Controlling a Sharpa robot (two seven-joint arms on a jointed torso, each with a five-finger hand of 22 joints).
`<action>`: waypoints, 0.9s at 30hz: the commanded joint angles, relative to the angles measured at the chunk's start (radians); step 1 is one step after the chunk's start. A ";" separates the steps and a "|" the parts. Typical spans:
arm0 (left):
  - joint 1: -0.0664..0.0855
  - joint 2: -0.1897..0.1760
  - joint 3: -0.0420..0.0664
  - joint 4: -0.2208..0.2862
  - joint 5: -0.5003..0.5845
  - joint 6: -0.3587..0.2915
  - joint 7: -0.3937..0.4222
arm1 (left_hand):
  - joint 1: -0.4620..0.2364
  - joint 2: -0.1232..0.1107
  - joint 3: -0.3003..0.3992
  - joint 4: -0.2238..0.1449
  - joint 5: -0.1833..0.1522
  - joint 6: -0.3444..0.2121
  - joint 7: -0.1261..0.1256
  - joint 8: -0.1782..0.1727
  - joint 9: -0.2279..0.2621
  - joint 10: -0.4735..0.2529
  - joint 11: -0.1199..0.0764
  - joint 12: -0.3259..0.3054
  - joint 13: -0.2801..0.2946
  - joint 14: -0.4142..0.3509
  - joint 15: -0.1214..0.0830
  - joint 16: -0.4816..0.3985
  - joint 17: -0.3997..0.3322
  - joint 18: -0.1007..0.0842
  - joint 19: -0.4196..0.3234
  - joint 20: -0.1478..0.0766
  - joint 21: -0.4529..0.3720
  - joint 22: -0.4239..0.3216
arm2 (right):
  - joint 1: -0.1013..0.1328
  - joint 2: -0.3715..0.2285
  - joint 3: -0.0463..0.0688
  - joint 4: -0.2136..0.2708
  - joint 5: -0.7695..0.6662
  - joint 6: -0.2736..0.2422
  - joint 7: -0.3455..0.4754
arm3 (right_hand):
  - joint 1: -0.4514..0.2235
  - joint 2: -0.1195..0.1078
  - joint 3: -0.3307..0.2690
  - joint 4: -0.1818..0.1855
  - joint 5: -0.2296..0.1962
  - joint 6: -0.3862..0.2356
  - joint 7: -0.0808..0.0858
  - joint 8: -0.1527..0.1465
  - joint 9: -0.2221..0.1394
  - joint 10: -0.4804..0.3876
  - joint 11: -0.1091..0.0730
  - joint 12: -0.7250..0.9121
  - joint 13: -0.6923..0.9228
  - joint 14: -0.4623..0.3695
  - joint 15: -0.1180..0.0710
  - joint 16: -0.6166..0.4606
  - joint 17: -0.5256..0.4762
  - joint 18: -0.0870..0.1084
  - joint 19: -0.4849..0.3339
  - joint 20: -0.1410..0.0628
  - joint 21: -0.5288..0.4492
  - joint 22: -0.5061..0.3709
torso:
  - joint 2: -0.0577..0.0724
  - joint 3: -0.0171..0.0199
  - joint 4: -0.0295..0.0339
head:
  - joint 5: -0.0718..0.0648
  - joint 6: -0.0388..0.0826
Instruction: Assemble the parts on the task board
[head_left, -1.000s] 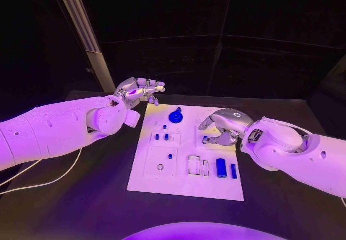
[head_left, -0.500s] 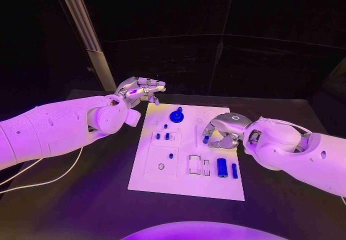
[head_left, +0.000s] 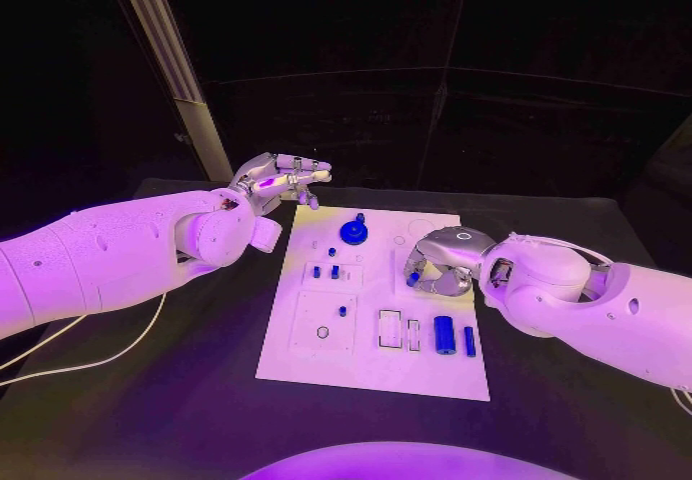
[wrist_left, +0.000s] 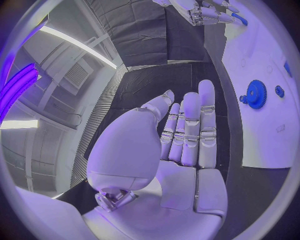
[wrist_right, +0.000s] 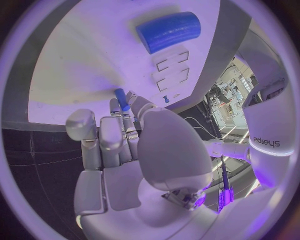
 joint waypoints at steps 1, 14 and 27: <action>0.002 0.001 0.001 -0.001 0.004 0.013 0.002 | 0.002 0.000 0.008 0.000 -0.001 0.004 0.000 0.006 -0.001 -0.001 0.003 0.004 -0.001 -0.006 0.001 -0.006 -0.001 0.013 -0.005 0.000 -0.006 -0.001 | 0.002 0.003 0.001 -0.004 -0.009 -0.007 -0.004 | 0.008 0.019 0.026 -0.003 -0.030 0.019 -0.002 0.006 0.003 0.020 -0.002 -0.004 0.001 0.021 -0.008 0.007 0.006 0.000 0.010 -0.003 0.007 0.008 | 0.000 -0.0001 -0.0012 | 0.001 0.000; 0.002 0.000 0.001 -0.002 0.004 0.015 0.000 | 0.002 0.000 0.008 0.000 -0.001 0.004 0.000 0.006 -0.001 -0.001 0.003 0.004 -0.001 -0.006 0.001 -0.006 -0.001 0.013 -0.005 0.000 -0.006 -0.001 | 0.001 0.000 0.001 0.009 -0.026 -0.146 0.002 | 0.056 0.043 0.146 -0.055 -0.037 0.098 -0.007 0.034 0.018 0.119 -0.019 -0.008 0.009 0.022 -0.023 0.023 0.021 -0.006 0.025 -0.021 0.034 0.049 | -0.001 0.0000 -0.0015 | 0.000 -0.005; 0.001 -0.001 0.000 -0.004 0.004 0.016 -0.003 | 0.002 0.001 0.009 0.000 -0.001 0.004 0.000 0.006 -0.001 -0.002 0.003 0.005 -0.001 -0.006 0.001 -0.006 -0.002 0.013 -0.005 0.000 -0.007 -0.002 | 0.001 -0.058 0.032 0.138 0.079 -0.201 0.043 | 0.035 0.015 0.178 -0.067 -0.034 0.089 0.004 0.019 0.015 0.112 -0.010 -0.039 0.006 0.020 -0.016 0.026 0.021 -0.006 0.021 -0.016 0.037 0.051 | -0.002 -0.0015 0.0008 | 0.004 -0.007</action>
